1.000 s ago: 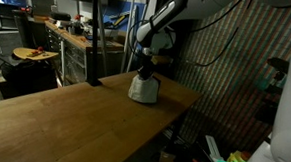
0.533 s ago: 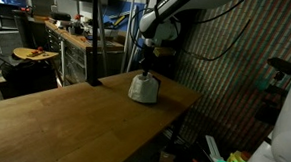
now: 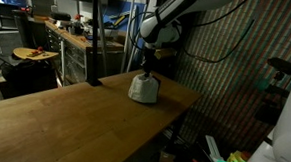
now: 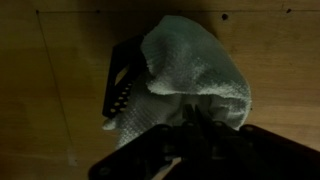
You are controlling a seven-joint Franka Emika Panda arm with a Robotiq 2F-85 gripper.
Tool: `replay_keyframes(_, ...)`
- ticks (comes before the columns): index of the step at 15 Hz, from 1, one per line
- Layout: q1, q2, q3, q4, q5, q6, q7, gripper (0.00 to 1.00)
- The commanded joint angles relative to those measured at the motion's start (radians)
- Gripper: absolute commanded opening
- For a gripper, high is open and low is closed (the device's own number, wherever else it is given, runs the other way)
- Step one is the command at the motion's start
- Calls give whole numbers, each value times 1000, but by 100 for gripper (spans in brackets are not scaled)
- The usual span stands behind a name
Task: Put the towel on the table into the box
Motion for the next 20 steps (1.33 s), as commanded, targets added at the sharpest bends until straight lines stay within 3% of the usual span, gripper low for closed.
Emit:
replay_keyframes(1,13,21,-26,10,-42,44,18,2)
replay_keyframes(20,-26,182,-18,41,8,120,-62,3)
